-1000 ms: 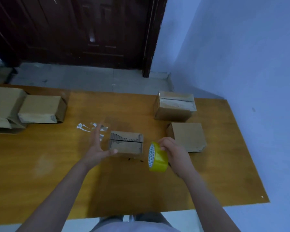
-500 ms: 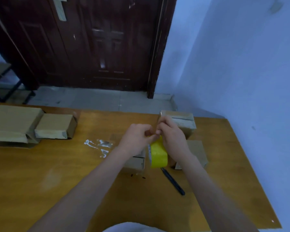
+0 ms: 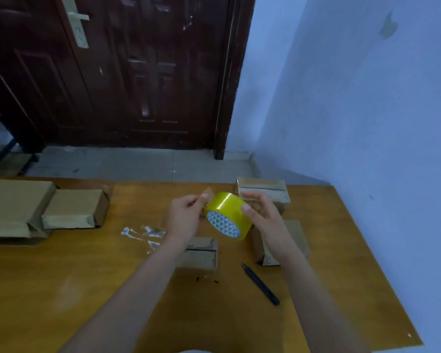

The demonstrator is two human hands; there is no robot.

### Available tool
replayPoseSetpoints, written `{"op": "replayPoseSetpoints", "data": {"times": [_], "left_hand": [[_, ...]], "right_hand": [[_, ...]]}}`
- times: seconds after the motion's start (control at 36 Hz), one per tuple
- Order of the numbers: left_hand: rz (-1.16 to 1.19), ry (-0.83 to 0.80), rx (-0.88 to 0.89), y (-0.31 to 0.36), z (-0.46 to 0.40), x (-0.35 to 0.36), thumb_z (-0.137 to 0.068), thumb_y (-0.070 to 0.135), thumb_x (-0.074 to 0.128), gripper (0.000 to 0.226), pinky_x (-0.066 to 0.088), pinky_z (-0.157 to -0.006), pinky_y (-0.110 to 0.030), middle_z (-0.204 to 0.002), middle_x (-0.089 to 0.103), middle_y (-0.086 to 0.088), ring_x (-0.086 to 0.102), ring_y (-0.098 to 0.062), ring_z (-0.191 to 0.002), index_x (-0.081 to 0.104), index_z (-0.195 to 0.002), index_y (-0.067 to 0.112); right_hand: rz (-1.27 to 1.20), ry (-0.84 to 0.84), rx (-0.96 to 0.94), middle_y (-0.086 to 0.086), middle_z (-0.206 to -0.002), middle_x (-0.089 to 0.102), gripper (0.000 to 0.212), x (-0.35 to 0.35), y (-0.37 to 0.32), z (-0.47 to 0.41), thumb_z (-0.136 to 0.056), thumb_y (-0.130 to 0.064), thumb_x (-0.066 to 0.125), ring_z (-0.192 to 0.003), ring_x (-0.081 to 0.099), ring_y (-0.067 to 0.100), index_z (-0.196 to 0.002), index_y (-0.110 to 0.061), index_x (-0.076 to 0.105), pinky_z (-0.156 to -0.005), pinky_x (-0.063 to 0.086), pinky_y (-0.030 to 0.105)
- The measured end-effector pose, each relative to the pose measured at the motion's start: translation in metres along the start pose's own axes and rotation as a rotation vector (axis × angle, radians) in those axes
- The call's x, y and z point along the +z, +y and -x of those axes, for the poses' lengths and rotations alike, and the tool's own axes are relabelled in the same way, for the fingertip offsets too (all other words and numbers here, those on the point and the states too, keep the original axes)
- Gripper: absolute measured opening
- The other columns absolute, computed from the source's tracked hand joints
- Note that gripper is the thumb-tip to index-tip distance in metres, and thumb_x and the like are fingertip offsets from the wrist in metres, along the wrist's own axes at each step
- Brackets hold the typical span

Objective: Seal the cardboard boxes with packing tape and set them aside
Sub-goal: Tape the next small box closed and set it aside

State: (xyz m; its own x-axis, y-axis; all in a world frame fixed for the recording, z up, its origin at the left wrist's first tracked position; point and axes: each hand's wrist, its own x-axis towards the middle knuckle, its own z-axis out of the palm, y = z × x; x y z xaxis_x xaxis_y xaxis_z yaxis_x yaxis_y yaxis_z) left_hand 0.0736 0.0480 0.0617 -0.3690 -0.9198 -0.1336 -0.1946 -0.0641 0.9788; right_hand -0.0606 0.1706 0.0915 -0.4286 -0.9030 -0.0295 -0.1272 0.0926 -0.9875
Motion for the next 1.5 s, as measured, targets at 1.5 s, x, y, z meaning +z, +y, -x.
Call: {"op": "replayPoseSetpoints", "data": {"times": [1.5], "left_hand": [[0.749,0.26,-0.555,-0.124,0.009,-0.037,-0.101,0.007,0.041,0.012,0.055,-0.082,-0.037,-0.11,0.062,-0.022,0.07,-0.021,-0.086,0.048,-0.092,0.003]], "right_hand": [[0.904,-0.356,0.292,0.005,-0.081,0.059,0.027,-0.007,0.064,-0.035,-0.089,-0.036,0.062,-0.075,0.055,0.018,-0.09,-0.01,0.06,-0.064,0.041,0.031]]}}
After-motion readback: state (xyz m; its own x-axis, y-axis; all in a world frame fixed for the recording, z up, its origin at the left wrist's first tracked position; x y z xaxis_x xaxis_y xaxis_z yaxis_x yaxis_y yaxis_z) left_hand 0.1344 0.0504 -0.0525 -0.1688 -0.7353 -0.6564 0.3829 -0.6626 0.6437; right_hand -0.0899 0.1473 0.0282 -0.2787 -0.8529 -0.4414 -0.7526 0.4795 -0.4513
